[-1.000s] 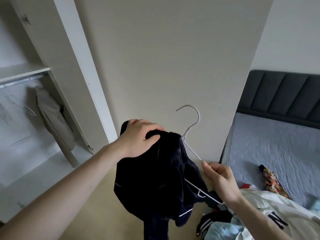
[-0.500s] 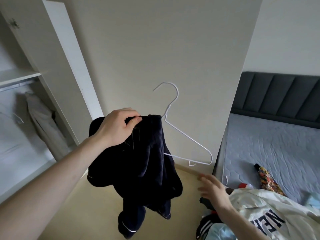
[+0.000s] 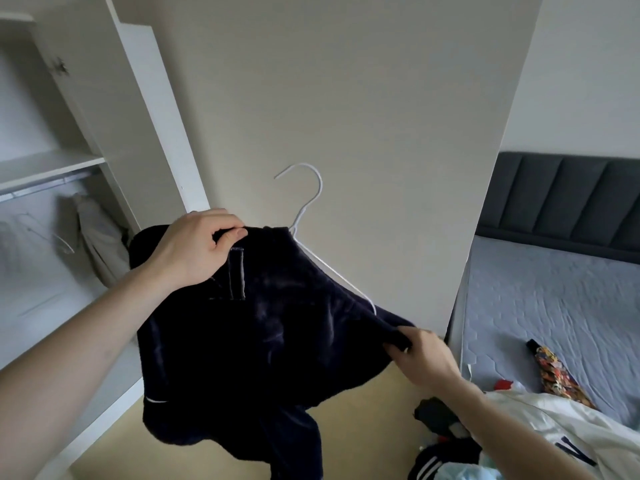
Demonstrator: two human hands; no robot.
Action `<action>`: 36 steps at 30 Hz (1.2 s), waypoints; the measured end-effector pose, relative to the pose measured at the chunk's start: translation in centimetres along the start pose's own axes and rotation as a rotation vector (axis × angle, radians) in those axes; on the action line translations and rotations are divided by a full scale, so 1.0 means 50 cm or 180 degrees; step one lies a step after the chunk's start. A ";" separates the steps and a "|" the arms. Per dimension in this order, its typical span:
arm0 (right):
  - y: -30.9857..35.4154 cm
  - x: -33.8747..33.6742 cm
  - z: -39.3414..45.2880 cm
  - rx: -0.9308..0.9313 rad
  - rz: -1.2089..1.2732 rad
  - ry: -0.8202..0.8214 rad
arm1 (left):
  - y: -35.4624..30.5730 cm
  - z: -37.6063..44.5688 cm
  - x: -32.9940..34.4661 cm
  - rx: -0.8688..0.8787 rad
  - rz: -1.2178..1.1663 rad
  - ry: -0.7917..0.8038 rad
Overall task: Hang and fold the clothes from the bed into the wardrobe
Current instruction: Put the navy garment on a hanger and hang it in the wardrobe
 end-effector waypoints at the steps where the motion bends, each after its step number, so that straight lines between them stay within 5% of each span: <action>1: -0.008 -0.032 0.007 -0.0006 -0.0014 -0.0148 | 0.011 -0.010 -0.002 0.0035 0.0114 0.0010; 5: 0.024 -0.135 0.032 -0.0105 0.0348 -0.0429 | 0.046 -0.047 0.021 0.0182 0.0365 0.0103; 9: 0.102 -0.209 0.060 0.0039 0.1635 -0.0606 | 0.060 -0.071 0.078 0.0333 0.0719 0.0567; 14: 0.313 -0.248 0.020 -0.0883 0.2317 -0.0259 | 0.054 -0.084 0.147 -0.0103 0.0726 0.0631; 19: 0.402 -0.201 -0.072 -0.2173 0.0812 0.0887 | 0.045 -0.080 0.150 -0.0929 -0.0354 0.0218; 24: 0.290 -0.160 -0.050 -0.1955 0.0447 0.1908 | 0.009 -0.087 0.144 -0.1311 -0.0966 -0.0041; 30: 0.157 -0.214 0.102 -0.1587 0.1008 -0.0049 | -0.007 -0.092 0.116 -0.1502 -0.1102 -0.0143; 36: 0.156 -0.167 0.213 -0.1555 0.0359 0.0235 | -0.023 -0.099 0.084 -0.1673 -0.1147 -0.0181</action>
Point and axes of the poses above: each hand's wrist, its own z-axis towards the middle knuckle, its own x-axis out of the palm, y = z × x, the point moved 4 cm from there along z, towards the middle knuckle, and after that the axes turned 1 degree about y, right-handed, at the moved point
